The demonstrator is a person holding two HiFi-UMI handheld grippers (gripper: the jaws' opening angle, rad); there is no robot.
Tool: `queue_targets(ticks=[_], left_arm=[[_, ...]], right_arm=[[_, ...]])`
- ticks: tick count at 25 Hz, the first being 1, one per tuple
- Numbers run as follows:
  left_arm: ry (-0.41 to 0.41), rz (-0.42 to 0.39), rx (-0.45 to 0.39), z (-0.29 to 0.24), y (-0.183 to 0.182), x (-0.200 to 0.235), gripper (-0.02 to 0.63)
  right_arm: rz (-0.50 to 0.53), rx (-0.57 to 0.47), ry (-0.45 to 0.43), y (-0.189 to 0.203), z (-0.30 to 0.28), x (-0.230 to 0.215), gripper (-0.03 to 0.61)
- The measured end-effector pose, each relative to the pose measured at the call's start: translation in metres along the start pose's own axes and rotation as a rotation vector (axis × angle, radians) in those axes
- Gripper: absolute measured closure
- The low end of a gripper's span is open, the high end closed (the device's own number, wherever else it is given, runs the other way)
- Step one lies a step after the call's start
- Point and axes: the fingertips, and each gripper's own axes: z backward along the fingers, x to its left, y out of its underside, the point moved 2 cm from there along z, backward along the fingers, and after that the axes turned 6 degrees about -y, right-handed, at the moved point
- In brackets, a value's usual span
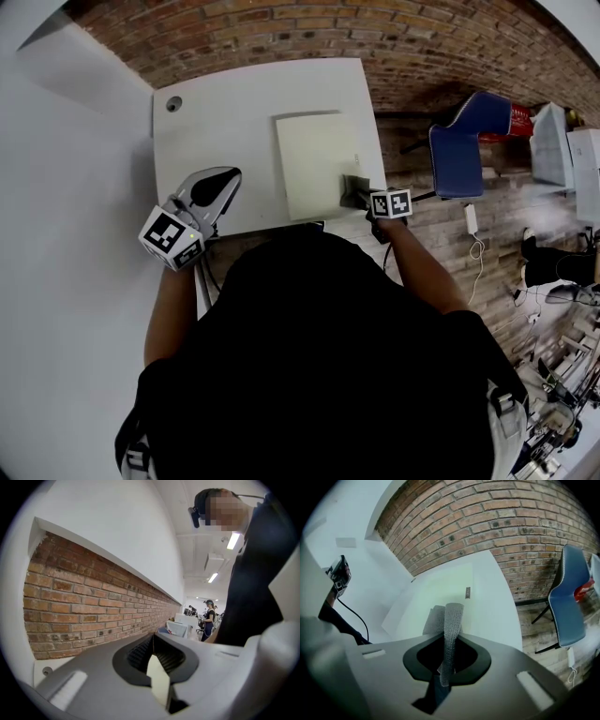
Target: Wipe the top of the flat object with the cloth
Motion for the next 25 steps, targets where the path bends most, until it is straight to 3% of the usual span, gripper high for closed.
queue_targets(ticks=[17, 25], left_arm=[[0.003, 0.008, 0.003, -0.003, 0.004, 0.004, 0.611], [0.011, 0.005, 0.002, -0.005, 0.005, 0.007, 0.611]], right_arm=[[-0.009, 0.005, 0.040, 0.004, 0.005, -0.016, 0.567], [-0.022, -0.038, 0.058, -0.005, 0.014, -0.016, 0.568]])
